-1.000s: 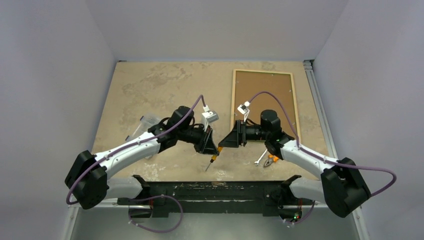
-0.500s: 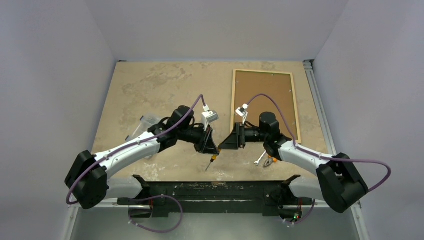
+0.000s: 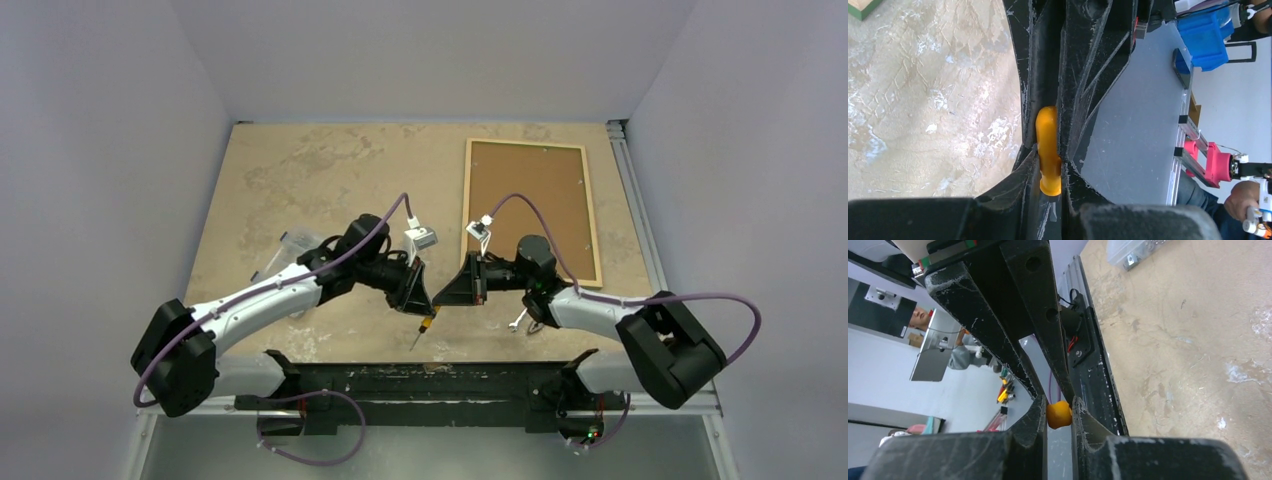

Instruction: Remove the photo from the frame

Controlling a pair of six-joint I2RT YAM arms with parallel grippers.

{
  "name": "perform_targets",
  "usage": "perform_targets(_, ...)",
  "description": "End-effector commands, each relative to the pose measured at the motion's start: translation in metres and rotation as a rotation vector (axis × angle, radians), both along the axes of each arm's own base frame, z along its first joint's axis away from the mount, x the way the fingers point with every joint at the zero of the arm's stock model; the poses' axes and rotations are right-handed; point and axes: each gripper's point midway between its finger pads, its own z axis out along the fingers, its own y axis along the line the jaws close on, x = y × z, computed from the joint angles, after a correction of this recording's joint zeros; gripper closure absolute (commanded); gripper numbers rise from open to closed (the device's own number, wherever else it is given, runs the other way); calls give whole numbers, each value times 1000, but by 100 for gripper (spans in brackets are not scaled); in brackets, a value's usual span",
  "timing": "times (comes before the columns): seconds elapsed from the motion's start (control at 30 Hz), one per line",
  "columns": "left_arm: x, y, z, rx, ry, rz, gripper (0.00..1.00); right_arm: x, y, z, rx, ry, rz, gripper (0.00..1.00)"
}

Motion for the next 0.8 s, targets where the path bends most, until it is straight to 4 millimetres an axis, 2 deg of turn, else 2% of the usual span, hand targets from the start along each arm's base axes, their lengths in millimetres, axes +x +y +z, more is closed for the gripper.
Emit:
perform_targets(0.0,18,-18,20,-92,-84,39,95,4,4,3,26,-5,-44,100)
perform_targets(0.07,23,-17,17,-107,-83,98,72,13,4,-2,10,11,-97,100)
perform_targets(0.13,27,-12,15,-112,-100,158,45,19,3,-4,4,33,-138,100)
perform_targets(0.2,30,-7,13,-113,-114,206,33,32,-1,-7,-8,70,-210,100)
perform_targets(0.27,31,-3,10,-105,-121,234,30,45,-8,-12,-29,128,-294,100)
perform_targets(0.33,32,2,4,-86,-120,258,29,55,-15,-10,-22,170,-354,100)
perform_targets(0.4,31,4,-1,-78,-118,270,28,60,-19,2,11,184,-387,100)
perform_targets(0.63,30,5,-5,-72,-109,266,31,58,-26,37,73,154,-427,100)
perform_targets(0.67,30,5,-6,-70,-111,266,34,56,-27,40,79,152,-429,100)
perform_targets(0.7,30,5,-5,-73,-121,265,43,54,-28,42,80,150,-428,100)
perform_targets(0.77,29,6,-1,-89,-140,259,70,49,-29,46,77,133,-416,100)
